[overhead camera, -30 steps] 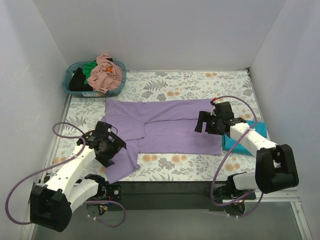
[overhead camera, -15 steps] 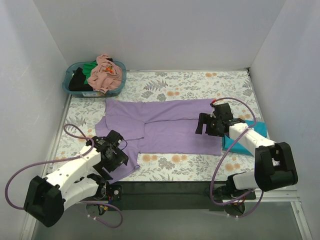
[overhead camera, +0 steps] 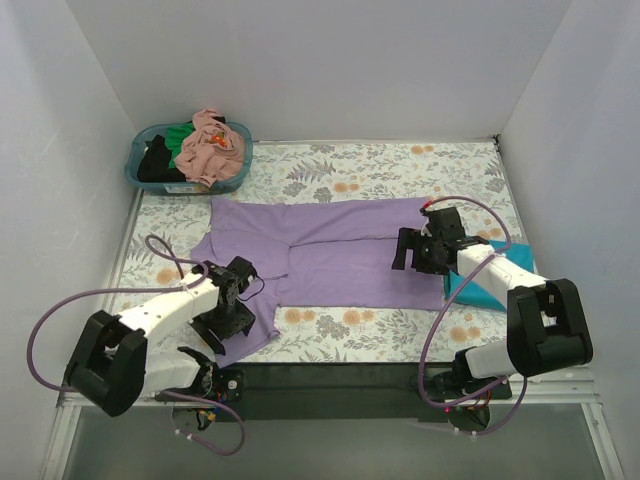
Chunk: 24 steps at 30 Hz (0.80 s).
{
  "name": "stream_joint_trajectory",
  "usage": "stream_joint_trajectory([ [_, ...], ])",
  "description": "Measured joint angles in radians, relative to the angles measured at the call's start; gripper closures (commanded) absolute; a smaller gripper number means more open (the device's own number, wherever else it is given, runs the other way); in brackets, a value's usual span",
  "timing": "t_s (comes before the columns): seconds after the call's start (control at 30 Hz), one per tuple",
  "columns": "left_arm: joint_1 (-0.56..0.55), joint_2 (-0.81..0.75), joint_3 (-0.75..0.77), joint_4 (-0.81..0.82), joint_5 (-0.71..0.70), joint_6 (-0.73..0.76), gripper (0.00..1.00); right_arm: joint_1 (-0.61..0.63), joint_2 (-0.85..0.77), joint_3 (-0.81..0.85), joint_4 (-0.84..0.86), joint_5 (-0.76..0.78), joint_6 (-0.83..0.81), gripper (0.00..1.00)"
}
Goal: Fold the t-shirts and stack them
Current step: Fold the tshirt
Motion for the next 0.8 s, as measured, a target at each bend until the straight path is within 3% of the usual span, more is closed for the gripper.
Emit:
stream_joint_trajectory([
  [0.27,-0.011,0.077,0.015,0.042,0.002,0.001,0.49,-0.036,-0.011,0.0,-0.001,0.004,-0.016,0.02],
  [0.53,-0.01,0.084,0.0,0.11,0.022,0.006,0.78,-0.056,-0.042,-0.008,-0.008,0.017,-0.018,0.02],
  [0.63,-0.011,0.045,-0.023,0.143,0.027,0.001,0.99,-0.057,-0.071,-0.024,-0.024,0.029,-0.016,0.02],
  [0.8,-0.011,-0.003,-0.042,0.151,0.026,0.002,1.0,-0.057,-0.173,-0.074,-0.051,0.048,0.004,0.02],
])
